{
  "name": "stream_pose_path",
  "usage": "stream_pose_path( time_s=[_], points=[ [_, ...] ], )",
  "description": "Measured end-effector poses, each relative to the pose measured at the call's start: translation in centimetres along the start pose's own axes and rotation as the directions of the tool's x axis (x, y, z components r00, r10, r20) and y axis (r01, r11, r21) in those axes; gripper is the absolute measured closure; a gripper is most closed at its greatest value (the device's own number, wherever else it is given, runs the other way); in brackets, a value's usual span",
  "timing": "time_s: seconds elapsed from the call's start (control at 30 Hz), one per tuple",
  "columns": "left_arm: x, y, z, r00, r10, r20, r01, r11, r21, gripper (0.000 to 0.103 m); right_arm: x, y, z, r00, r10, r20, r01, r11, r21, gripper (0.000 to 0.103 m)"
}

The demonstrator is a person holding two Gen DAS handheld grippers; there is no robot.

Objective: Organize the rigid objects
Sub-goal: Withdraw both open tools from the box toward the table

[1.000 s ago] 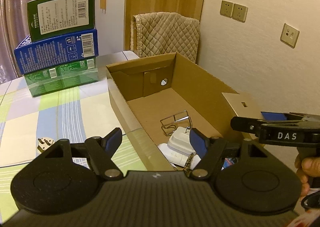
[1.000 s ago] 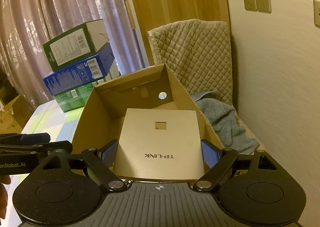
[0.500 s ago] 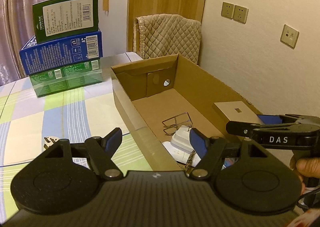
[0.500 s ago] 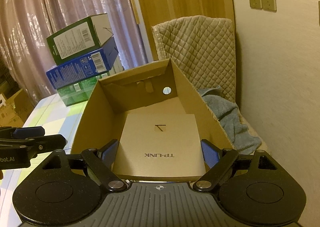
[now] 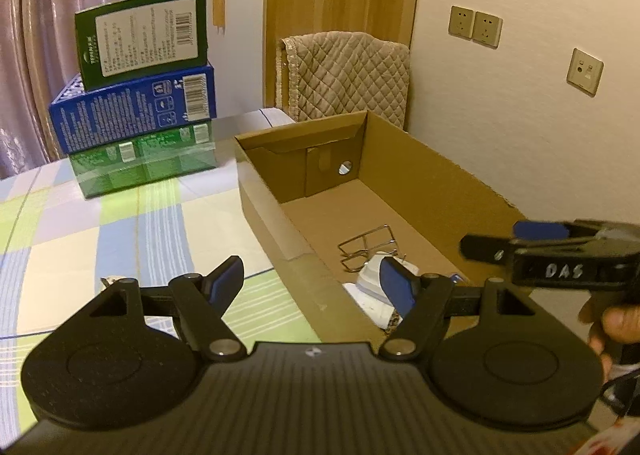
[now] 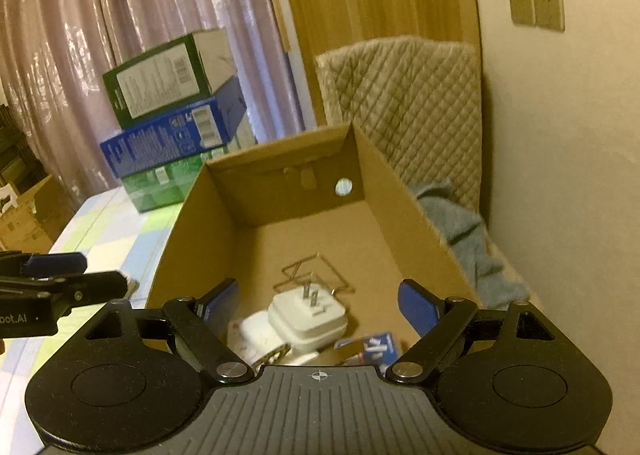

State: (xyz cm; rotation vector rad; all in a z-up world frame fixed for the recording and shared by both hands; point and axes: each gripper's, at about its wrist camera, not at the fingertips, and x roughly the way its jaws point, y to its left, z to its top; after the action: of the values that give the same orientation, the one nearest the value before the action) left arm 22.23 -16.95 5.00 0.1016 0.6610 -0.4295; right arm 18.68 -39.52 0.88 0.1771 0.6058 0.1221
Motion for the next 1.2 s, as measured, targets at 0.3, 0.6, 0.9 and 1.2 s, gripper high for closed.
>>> stream_pose_path(
  time_s=[0.3, 0.6, 0.9, 1.2],
  points=[
    [-0.7, 1.2, -0.4, 1.000, 0.013, -0.004, -0.013, 1.000, -0.021, 0.031, -0.5, 0.2, 0.1, 1.000, -0.014, 0.023, 0.014, 1.000, -0.008, 0.018],
    [-2.0, 2.0, -0.7, 1.000, 0.031, 0.003, -0.031, 0.999, -0.031, 0.030, -0.9, 1.4, 0.3, 0.999, 0.002, 0.041, -0.001, 1.000, -0.030, 0.018],
    [-3.5, 2.7, -1.0, 0.999, 0.048, 0.012, -0.047, 0.998, -0.045, 0.029, -1.5, 2.5, 0.4, 0.998, 0.006, 0.061, -0.003, 0.999, -0.045, 0.018],
    [-5.7, 4.6, -1.7, 0.997, 0.077, 0.018, -0.075, 0.995, -0.067, 0.027, -2.5, 4.2, 0.7, 0.994, 0.028, 0.110, -0.025, 0.999, -0.033, 0.018]
  ],
)
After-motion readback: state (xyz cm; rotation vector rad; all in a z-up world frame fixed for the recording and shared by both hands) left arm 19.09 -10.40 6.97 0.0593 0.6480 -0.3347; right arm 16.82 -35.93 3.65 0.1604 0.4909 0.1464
